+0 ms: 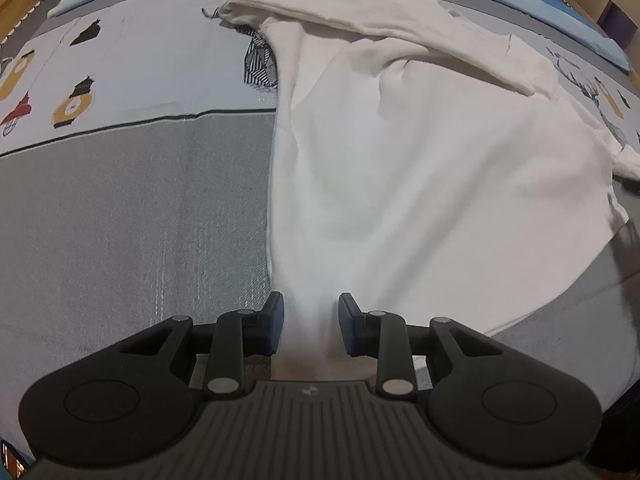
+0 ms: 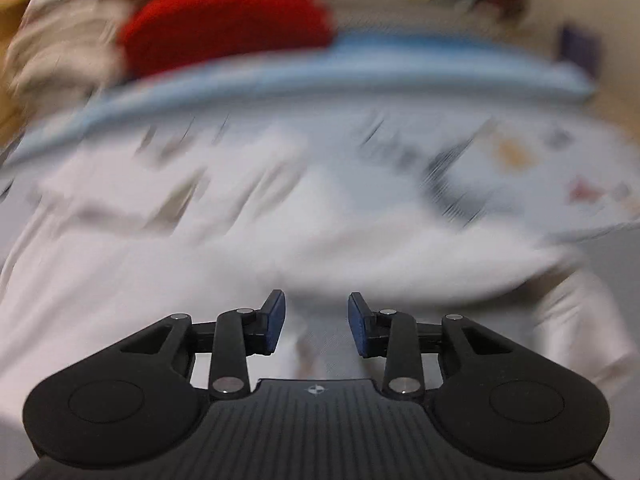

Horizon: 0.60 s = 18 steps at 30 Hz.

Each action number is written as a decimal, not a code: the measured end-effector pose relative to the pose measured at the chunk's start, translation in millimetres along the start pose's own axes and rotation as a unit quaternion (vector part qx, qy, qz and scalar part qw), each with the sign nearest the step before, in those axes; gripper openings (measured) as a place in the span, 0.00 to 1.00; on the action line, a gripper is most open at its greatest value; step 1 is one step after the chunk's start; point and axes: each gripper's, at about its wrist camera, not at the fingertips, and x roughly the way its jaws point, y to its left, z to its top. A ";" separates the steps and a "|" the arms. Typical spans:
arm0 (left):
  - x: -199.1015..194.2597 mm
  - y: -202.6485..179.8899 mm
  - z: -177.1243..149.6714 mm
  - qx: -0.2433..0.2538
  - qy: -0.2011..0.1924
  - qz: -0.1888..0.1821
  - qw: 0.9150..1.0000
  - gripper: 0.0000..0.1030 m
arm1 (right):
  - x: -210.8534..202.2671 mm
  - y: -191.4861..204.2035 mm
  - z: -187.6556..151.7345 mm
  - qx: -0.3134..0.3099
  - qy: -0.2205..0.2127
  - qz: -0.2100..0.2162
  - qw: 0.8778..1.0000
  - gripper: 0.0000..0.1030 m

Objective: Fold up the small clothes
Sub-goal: 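Lay the sleeve flat on the sheet and open the right gripper, then grasp the hem again with the left gripper, pull it straight, release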

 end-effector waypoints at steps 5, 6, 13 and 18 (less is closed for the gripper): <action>3.0 6.4 -2.6 -0.001 0.009 0.007 1.000 0.32 | 36.3 -2.0 -10.4 -0.001 0.081 -0.038 0.996 0.32; 3.5 6.9 -2.9 -0.001 0.011 0.006 1.000 0.32 | 36.5 -3.8 -11.3 0.003 0.081 -0.032 0.996 0.17; -5.6 6.1 -10.5 0.014 -0.001 0.004 1.000 0.02 | 3.6 8.1 -13.5 0.000 0.046 -0.013 0.999 0.05; -50.1 13.8 -20.9 -0.002 -0.068 -0.031 0.997 0.02 | -54.7 -5.7 -8.0 0.036 -0.006 0.026 0.999 0.05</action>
